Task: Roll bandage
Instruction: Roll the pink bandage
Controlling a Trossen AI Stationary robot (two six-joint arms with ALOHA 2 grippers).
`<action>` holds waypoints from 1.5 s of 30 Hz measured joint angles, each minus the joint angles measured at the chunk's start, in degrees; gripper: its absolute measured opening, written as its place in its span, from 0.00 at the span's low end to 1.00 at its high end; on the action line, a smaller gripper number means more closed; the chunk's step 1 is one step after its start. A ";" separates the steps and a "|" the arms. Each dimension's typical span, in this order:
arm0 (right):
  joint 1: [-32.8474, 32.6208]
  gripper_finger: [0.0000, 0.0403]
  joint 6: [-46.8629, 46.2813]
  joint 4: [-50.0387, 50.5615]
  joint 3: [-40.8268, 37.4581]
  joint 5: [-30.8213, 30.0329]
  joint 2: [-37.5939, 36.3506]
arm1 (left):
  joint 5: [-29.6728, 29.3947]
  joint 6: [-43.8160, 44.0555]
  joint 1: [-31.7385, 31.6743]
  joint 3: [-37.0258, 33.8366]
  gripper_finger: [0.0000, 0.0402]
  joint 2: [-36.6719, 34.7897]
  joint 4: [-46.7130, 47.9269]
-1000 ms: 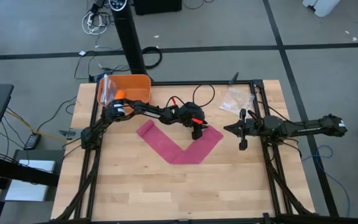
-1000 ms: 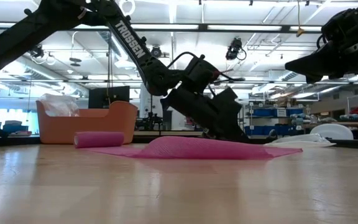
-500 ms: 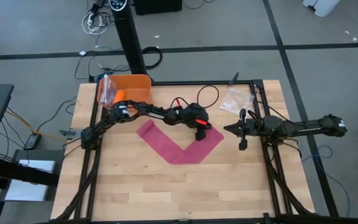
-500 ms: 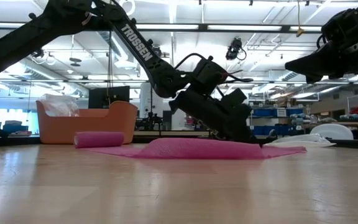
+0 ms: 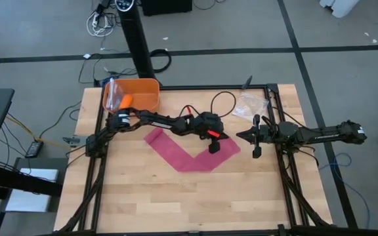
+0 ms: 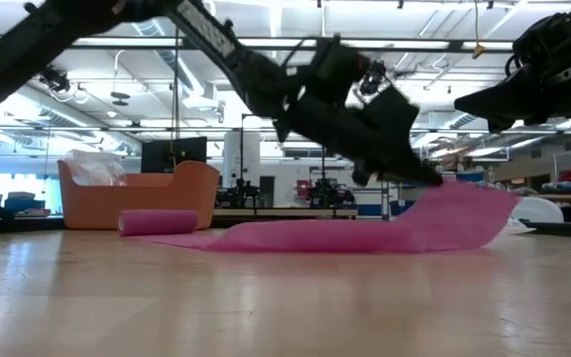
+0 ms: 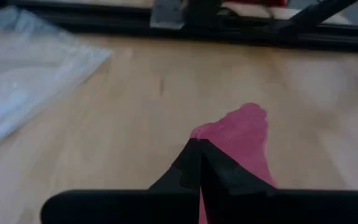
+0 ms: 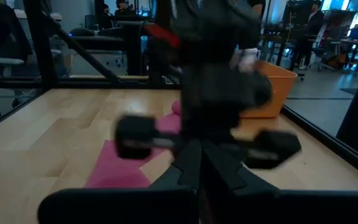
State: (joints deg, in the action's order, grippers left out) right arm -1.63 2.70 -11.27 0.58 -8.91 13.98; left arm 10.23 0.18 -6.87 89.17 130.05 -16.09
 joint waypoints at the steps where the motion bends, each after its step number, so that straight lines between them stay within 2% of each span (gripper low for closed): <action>1: -0.02 0.02 0.00 -0.04 0.00 0.00 -0.02 | -0.63 -0.15 0.85 -0.02 0.01 -0.80 0.55; 9: -0.02 0.02 0.02 -0.20 0.02 0.02 -0.02 | -11.29 -0.81 8.72 -0.02 0.01 -6.08 1.99; 23: -0.01 0.02 0.00 -0.28 0.04 0.02 0.00 | -33.99 7.97 23.54 -0.04 0.00 -6.38 1.37; 27: 0.00 0.02 0.00 -0.26 0.04 0.02 0.00 | -35.31 12.65 26.38 -0.04 0.01 -6.38 0.89; 33: -0.02 0.02 0.01 -0.26 0.04 0.01 0.00 | -42.18 16.78 30.58 -0.04 0.01 -6.38 0.84; 45: 0.00 0.02 0.00 -0.26 0.04 0.01 0.00 | -48.08 29.91 37.54 -0.02 0.01 -5.04 -0.21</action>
State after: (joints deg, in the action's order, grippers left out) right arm -1.63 2.70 -11.53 0.62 -8.90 13.98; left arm -37.85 30.09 30.66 89.14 125.02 -16.30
